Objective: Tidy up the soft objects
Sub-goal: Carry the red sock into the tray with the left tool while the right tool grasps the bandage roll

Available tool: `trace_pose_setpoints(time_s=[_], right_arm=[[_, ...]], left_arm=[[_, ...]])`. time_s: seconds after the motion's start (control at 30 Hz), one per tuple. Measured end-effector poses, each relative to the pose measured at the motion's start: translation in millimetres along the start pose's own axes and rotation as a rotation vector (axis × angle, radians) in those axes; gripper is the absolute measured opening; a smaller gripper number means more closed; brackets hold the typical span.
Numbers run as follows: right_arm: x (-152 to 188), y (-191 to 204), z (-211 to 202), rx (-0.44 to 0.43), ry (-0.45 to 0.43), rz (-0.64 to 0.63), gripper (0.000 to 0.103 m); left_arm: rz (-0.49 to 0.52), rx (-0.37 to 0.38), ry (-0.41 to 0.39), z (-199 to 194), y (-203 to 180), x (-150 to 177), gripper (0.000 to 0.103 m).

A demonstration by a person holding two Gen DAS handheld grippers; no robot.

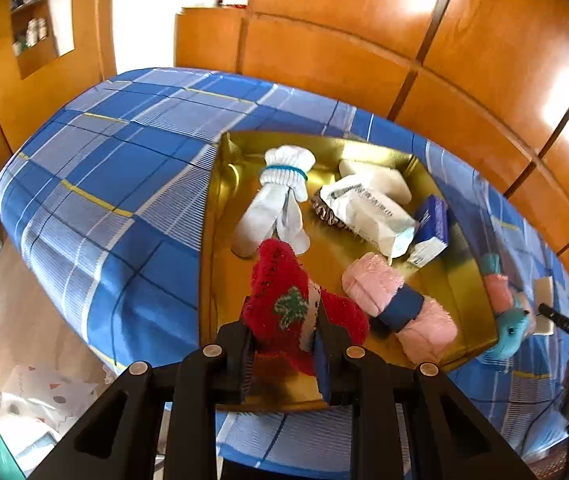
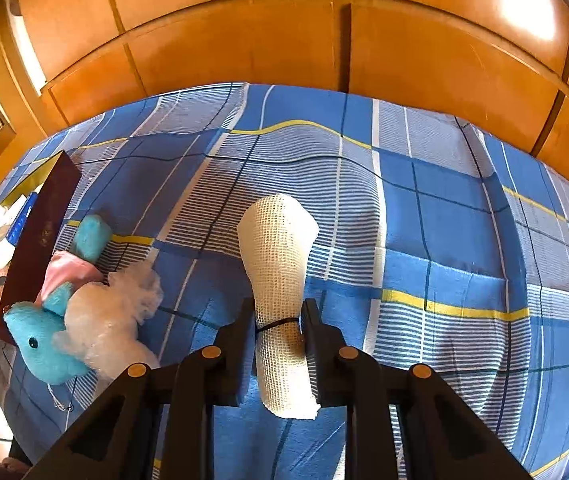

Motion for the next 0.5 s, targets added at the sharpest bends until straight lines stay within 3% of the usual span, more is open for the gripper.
trace_pose_setpoints(time_s=[0.5], right_arm=[[0.8, 3.9, 3.7, 0.04, -0.013, -0.015, 0.021]], left_arm=[[0.148, -0.098, 0.143, 101.4, -33.9, -42.6, 0.025]])
Point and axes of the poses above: each gripper's, at about its wrist camera, not at the fingertips, and z roughly the way its jaws point, y to its left, x to its underside, the point moved 2 cm from there along z, roughly the way its jaws point, and after that the axes turned 6 degrees about -z, right-handed, at the moved point
